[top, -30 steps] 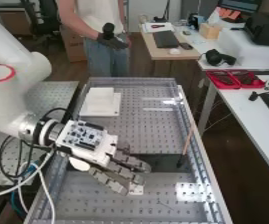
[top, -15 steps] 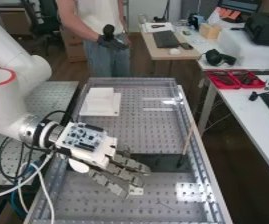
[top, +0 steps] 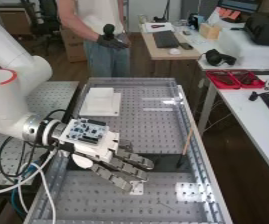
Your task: Grab the bearing and place it in the white container
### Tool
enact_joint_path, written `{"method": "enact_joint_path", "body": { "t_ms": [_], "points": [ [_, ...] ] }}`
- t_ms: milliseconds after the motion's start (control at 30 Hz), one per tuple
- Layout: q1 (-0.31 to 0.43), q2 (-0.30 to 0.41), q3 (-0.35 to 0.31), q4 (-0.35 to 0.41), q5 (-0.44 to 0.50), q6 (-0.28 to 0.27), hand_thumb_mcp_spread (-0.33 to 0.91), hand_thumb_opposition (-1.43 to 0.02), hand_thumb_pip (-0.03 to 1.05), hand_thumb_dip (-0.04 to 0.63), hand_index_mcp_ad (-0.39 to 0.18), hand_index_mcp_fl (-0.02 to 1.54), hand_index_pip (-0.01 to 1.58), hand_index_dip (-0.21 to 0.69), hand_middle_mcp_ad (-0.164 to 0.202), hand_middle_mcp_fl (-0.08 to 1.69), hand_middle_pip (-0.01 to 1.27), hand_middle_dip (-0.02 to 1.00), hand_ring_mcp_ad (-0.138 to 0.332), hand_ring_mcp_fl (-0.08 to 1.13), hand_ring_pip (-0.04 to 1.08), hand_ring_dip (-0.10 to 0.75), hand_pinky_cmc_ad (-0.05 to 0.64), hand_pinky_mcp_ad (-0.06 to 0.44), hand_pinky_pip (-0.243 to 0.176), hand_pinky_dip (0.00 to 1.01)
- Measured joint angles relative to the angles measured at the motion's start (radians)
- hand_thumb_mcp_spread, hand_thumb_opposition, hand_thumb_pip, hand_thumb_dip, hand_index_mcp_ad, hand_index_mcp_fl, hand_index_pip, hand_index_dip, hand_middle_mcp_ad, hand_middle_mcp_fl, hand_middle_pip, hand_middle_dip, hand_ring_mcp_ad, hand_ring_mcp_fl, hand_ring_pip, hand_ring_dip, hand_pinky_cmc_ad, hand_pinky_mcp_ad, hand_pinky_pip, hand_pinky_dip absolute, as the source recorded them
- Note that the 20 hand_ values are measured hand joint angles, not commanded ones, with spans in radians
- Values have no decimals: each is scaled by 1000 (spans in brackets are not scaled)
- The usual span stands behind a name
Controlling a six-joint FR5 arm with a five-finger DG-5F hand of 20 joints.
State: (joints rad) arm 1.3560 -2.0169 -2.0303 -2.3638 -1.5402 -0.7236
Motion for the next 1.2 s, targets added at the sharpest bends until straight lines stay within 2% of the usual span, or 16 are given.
{"method": "enact_joint_path", "body": {
  "t_ms": [167, 1200],
  "points": [
    [5, 3, -6, 0, 6, -18, 429, -836, 628, 250, -187, 19, 1361, 328, -2, 56, 93, 140, 91, 16, 87, 28, 335, 216, -94, 129],
    [4, -18, 2, -20, 22, 0, 429, -836, 630, 250, -182, 23, 1367, 314, -5, 56, 91, 140, 93, 16, 87, 28, 335, 216, -91, 129]
  ]
}}
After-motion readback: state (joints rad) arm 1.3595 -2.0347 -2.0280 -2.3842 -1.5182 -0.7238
